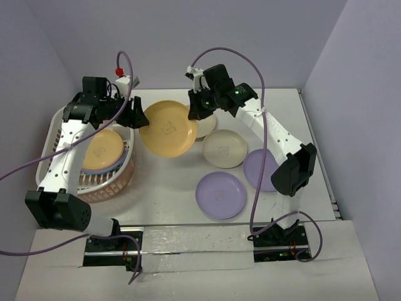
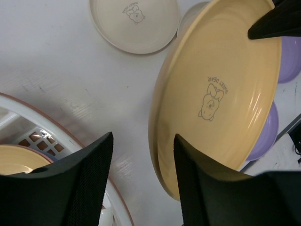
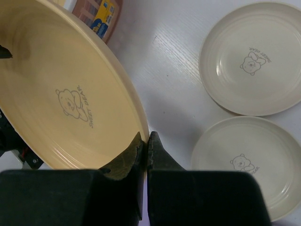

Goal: Place the plates into the plastic bin on the countertop

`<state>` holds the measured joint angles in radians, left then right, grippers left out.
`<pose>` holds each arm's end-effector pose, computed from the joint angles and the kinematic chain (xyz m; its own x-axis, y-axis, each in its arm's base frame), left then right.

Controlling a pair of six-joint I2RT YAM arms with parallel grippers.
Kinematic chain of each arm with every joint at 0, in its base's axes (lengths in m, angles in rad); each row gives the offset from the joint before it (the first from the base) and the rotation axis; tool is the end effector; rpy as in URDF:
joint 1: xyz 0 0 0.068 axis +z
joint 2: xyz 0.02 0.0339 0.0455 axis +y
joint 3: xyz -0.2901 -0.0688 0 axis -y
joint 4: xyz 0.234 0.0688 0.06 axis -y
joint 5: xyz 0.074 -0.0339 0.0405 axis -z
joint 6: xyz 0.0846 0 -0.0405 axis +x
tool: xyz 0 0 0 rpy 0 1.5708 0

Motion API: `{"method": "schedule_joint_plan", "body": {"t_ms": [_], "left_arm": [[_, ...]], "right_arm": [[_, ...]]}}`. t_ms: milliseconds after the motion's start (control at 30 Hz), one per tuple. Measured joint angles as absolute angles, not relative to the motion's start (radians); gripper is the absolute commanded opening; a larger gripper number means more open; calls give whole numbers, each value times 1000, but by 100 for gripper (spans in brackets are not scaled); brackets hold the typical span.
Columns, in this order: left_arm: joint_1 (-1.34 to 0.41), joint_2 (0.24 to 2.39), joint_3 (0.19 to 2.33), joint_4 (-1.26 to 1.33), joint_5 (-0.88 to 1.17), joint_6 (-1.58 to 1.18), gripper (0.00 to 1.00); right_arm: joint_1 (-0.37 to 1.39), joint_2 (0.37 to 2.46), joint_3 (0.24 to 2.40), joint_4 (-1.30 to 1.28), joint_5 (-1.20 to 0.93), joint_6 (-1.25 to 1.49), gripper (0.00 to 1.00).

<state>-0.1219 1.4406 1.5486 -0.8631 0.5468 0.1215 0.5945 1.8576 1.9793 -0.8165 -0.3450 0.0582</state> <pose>0.3073 -0.0820 0.3858 -0.6171 0.1799 -0.7660 0.5586 0.7858 -0.2655 0.3527 0.2730 0.3814 -0.5727 -0.3211 -0.7543 -0.7102 0.6539 0.2608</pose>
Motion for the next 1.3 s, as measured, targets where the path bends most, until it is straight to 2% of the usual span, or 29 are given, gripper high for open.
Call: {"method": "schedule_joint_plan", "body": {"t_ms": [133,167,200,267,300,333,400,533,667,800,900,1167,1267,1300], "left_arm": [[-131,1441,1537,-854,523,113,23],[-131,1441,1535,-853,521,107,10],[-133,1441,1535,-851,521,105,3],[-137,1441,1535,-844,512,90,0],[-136,1441,1534,-837,503,88,0],[-136,1441,1533,-834,495,89,0],[-126,1441,1532,-834,483,88,0],[-40,1441,1534,-841,500,87,0],[178,1458,1586,-883,534,119,0],[416,1491,1648,-921,537,189,0],[528,1528,1655,-948,527,236,0],[588,1645,1587,-965,445,298,0],[587,1679,1559,-956,405,301,2],[587,1688,1552,-954,392,302,5]], "right_arm": [[596,1858,1980,-817,-354,62,0],[596,1858,1980,-816,-355,63,0],[598,1858,1980,-816,-356,66,12],[598,1858,1980,-817,-358,74,44],[598,1858,1980,-816,-367,74,74],[598,1857,1980,-815,-370,78,92],[598,1857,1980,-815,-375,84,100],[590,1847,1962,-807,-378,82,100],[536,1804,1882,-790,-407,81,100],[381,1748,1762,-774,-431,62,100],[255,1711,1679,-775,-428,31,100],[104,1678,1603,-791,-426,-65,100],[63,1674,1593,-796,-430,-96,98],[51,1673,1590,-797,-431,-107,96]]}}
